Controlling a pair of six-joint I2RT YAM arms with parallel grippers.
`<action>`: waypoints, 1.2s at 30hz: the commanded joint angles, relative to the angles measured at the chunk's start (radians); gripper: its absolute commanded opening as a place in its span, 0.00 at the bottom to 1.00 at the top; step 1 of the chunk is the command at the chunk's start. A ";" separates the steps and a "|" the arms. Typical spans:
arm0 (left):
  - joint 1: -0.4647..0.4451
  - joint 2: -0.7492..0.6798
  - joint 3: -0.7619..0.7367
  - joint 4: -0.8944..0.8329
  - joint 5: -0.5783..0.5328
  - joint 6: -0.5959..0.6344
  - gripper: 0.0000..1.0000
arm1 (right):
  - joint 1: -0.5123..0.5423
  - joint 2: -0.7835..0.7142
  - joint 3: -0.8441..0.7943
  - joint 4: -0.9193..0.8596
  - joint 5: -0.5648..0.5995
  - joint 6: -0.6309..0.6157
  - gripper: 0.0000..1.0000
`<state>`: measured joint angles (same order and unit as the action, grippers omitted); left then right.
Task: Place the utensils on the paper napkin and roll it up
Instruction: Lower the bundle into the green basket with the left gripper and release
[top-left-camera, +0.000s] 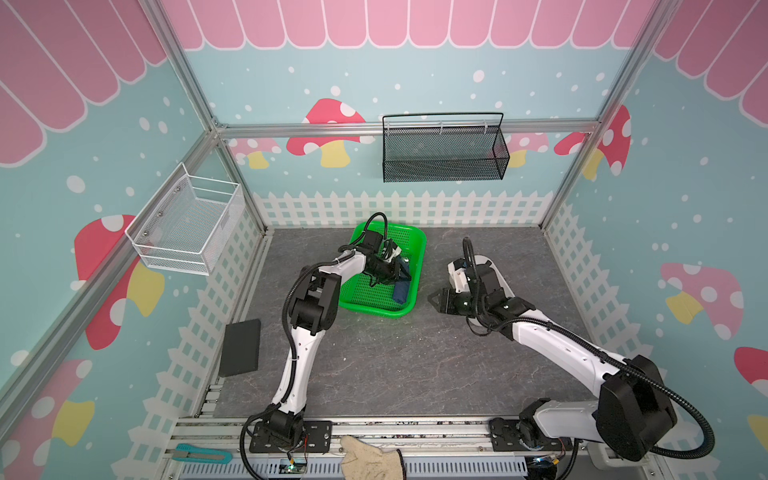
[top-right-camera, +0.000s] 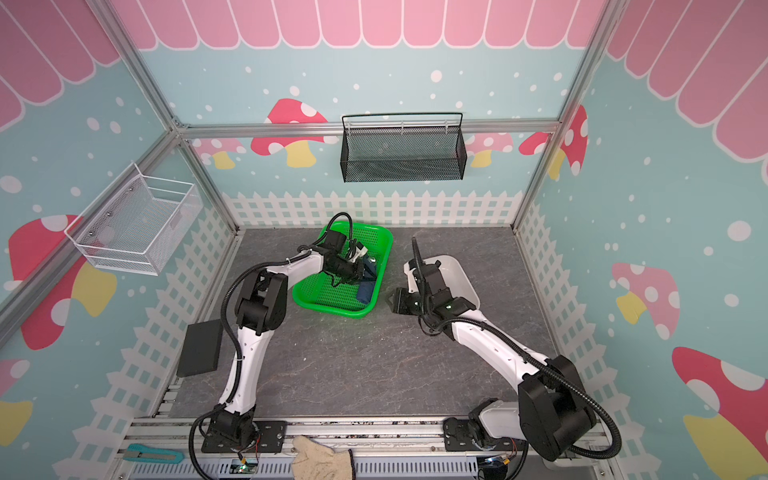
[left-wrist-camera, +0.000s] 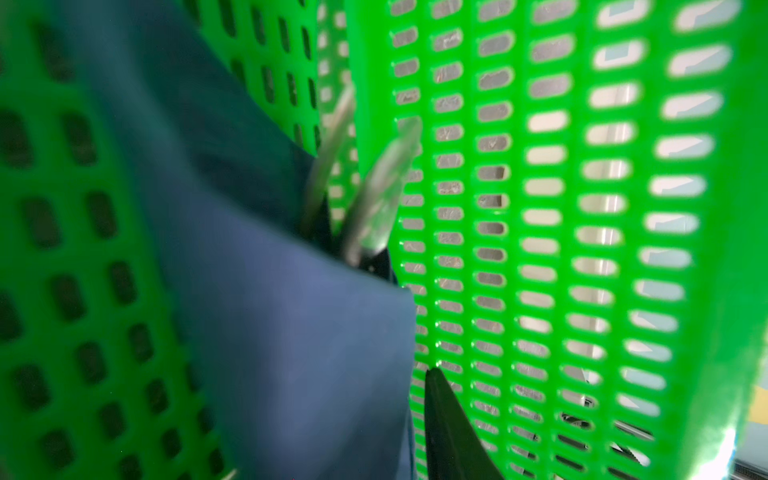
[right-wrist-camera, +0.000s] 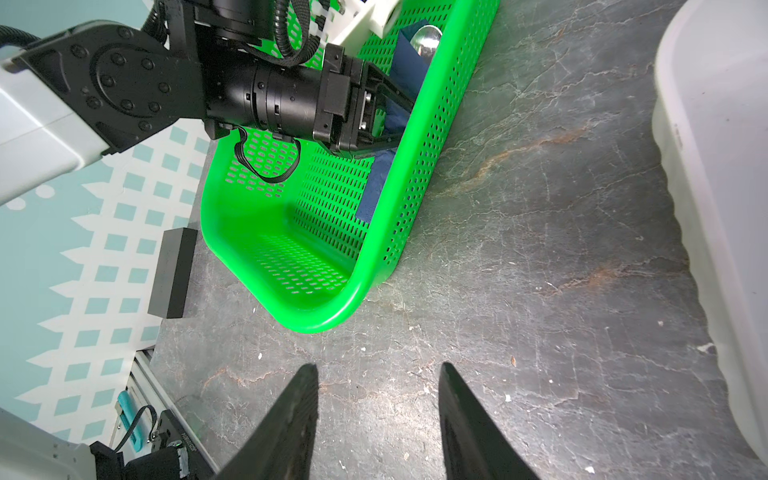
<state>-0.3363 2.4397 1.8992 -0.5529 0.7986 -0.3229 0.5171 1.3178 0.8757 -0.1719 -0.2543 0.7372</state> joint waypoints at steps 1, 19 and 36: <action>-0.004 -0.001 0.000 -0.081 -0.120 0.063 0.37 | -0.002 -0.019 -0.020 0.000 -0.001 0.010 0.49; -0.001 -0.119 -0.002 -0.112 -0.232 0.091 0.64 | -0.002 -0.040 -0.026 0.001 -0.008 0.019 0.49; 0.002 -0.212 -0.064 -0.123 -0.337 0.025 0.52 | -0.002 -0.036 -0.028 0.008 -0.028 0.022 0.49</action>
<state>-0.3370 2.2211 1.8439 -0.6605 0.4736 -0.2924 0.5171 1.2961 0.8639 -0.1719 -0.2703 0.7498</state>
